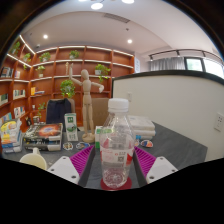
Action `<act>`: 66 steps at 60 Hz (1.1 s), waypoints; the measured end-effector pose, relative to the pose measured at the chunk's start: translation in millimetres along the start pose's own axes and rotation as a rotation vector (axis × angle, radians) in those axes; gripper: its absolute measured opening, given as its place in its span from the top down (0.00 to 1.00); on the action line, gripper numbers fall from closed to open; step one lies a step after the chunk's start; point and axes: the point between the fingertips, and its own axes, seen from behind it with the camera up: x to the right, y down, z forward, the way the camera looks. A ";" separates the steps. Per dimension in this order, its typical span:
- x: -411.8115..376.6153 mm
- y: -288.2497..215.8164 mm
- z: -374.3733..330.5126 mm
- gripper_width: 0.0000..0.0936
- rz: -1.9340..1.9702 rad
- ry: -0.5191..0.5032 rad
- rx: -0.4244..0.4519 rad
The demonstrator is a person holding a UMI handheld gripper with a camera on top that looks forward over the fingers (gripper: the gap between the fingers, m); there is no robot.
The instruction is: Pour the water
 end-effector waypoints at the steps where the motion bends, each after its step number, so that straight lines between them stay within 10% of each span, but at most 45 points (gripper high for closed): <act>1: -0.8 0.6 -1.6 0.18 0.001 -0.002 -0.001; 36: -27.4 11.3 -167.1 0.08 0.007 -0.128 -0.014; 66: -115.5 12.7 -284.0 0.07 -0.036 -0.441 0.005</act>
